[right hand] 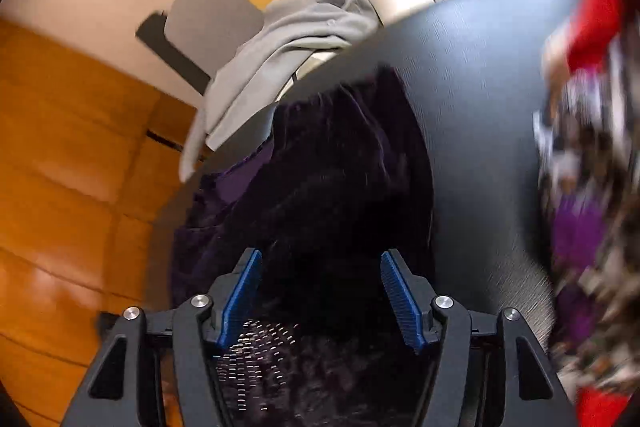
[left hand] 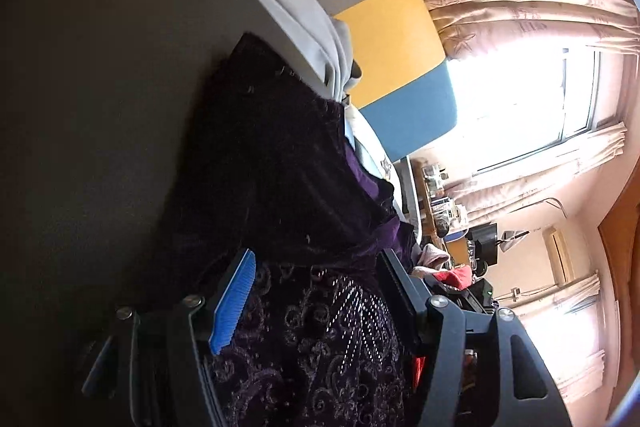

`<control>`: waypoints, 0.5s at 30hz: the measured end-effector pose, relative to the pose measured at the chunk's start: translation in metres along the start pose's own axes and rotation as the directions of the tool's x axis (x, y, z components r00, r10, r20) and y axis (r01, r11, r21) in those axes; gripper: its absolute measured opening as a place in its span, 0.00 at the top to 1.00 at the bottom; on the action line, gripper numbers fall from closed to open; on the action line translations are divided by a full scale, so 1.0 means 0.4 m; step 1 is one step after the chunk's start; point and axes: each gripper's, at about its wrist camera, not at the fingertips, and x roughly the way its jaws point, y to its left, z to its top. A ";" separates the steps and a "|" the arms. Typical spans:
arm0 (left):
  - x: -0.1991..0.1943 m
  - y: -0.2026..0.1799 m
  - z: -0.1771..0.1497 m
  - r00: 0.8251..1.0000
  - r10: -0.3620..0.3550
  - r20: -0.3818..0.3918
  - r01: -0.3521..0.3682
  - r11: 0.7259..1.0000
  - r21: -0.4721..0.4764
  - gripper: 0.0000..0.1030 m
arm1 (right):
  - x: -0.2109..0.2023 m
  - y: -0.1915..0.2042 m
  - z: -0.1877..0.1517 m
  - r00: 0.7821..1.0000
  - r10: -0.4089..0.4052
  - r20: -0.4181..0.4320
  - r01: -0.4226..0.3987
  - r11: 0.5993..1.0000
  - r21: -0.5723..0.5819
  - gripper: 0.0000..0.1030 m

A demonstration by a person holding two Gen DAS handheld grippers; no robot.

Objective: Fold clothes

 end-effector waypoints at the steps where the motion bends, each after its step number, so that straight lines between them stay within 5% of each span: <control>1: -0.002 0.000 -0.004 1.000 0.009 -0.004 -0.009 1.000 0.009 0.38 | 0.006 -0.008 0.000 1.000 0.014 0.020 -0.014 0.999 0.033 0.44; 5: -0.007 0.000 -0.020 1.000 0.019 -0.011 -0.019 1.000 0.025 0.38 | 0.035 -0.027 0.011 0.995 0.021 0.098 -0.034 0.990 0.134 0.51; 10: -0.029 -0.015 -0.024 1.000 -0.008 -0.001 0.008 0.999 0.044 0.38 | 0.069 -0.008 0.022 0.991 -0.049 0.126 0.029 0.988 0.154 0.93; 15: -0.089 -0.055 0.030 0.997 -0.008 0.073 -0.001 0.993 0.119 0.38 | -0.006 0.097 0.002 0.981 -0.068 0.182 0.077 0.996 -0.038 0.95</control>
